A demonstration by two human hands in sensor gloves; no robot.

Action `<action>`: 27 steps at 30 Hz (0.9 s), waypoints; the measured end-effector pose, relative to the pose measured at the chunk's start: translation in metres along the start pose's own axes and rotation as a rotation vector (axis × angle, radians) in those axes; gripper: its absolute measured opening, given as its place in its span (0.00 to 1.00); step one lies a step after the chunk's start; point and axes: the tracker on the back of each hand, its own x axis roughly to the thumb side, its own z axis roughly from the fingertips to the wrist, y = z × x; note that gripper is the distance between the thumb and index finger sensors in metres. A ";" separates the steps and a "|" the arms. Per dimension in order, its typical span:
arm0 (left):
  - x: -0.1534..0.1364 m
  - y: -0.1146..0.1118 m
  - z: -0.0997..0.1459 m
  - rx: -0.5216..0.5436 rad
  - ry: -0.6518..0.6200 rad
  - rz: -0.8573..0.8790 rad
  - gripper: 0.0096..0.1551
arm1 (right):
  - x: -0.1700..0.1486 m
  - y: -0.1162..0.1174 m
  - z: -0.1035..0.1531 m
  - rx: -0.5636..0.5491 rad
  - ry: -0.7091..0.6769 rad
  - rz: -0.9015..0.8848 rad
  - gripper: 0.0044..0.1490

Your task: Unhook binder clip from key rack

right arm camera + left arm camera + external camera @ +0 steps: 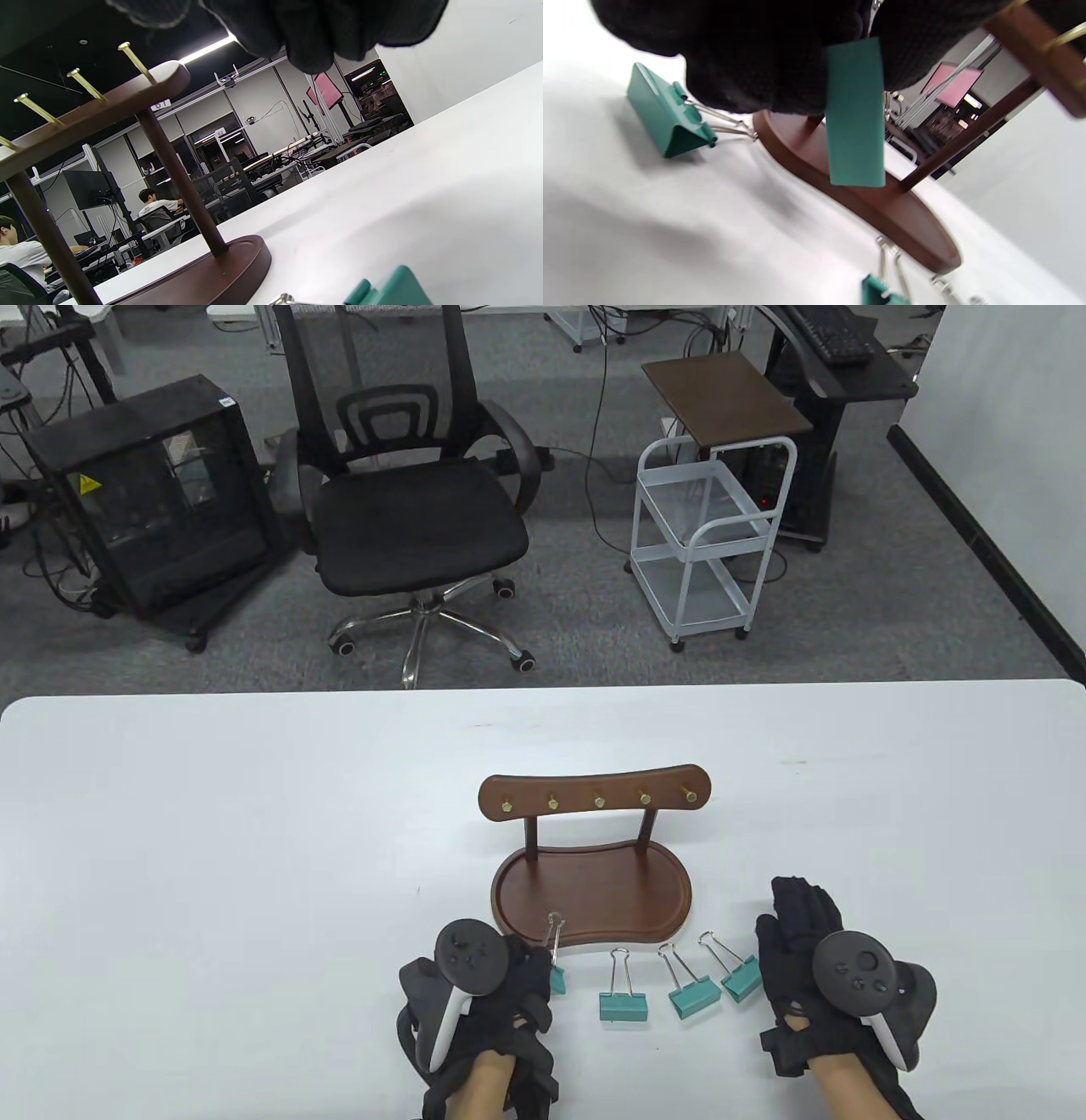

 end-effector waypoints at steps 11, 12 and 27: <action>0.009 -0.018 -0.007 -0.103 0.065 -0.153 0.26 | -0.001 -0.002 -0.001 -0.007 0.008 -0.012 0.38; 0.010 -0.020 -0.007 -0.106 0.068 -0.162 0.26 | -0.001 -0.002 -0.001 -0.007 0.009 -0.013 0.38; 0.019 -0.030 -0.013 -0.088 0.090 -0.263 0.25 | -0.002 -0.004 -0.001 -0.009 0.011 -0.018 0.38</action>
